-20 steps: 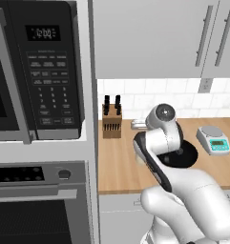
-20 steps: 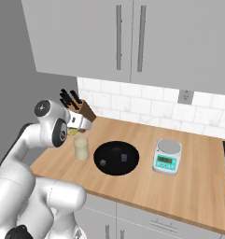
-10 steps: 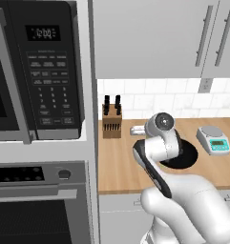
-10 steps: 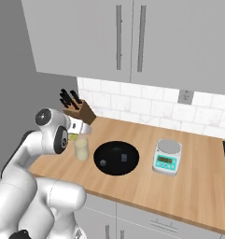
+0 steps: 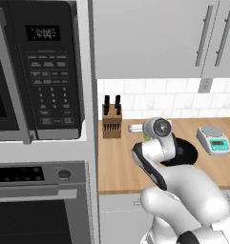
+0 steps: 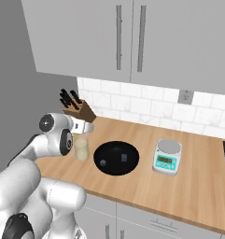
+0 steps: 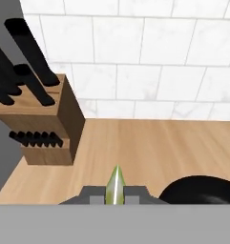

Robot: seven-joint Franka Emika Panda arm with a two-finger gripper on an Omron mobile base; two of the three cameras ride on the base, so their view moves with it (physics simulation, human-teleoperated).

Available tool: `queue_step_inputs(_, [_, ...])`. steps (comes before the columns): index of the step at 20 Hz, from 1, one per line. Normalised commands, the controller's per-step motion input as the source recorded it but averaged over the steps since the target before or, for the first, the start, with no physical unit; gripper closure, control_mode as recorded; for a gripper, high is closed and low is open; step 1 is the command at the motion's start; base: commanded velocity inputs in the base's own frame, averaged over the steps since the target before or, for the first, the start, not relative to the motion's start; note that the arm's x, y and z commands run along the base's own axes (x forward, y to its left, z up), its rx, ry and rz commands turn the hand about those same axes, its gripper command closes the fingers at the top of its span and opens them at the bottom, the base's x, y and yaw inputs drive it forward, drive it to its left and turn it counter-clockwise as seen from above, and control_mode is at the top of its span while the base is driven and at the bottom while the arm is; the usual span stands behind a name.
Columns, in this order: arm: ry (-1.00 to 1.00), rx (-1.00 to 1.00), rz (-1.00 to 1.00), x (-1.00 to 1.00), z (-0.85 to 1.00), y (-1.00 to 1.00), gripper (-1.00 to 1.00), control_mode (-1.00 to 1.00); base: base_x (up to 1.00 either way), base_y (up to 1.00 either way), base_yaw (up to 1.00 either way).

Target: Grab a lemon wedge from the fridge and one ice cube from the ice bowl, and put them in the glass of lemonade.

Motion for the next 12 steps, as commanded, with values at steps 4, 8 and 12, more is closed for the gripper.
queue_step_inputs(4, [-0.04,-0.01,0.00,0.11,-0.03,0.00,1.00,-1.00,0.00,0.00,0.00])
queue_step_inputs(8, [0.00,0.00,0.00,-0.05,-0.12,0.00,1.00,-1.00,0.00,0.00,0.00])
queue_step_inputs(12, [0.00,0.00,0.00,-0.25,-0.19,0.00,1.00,-1.00,0.00,0.00,0.00])
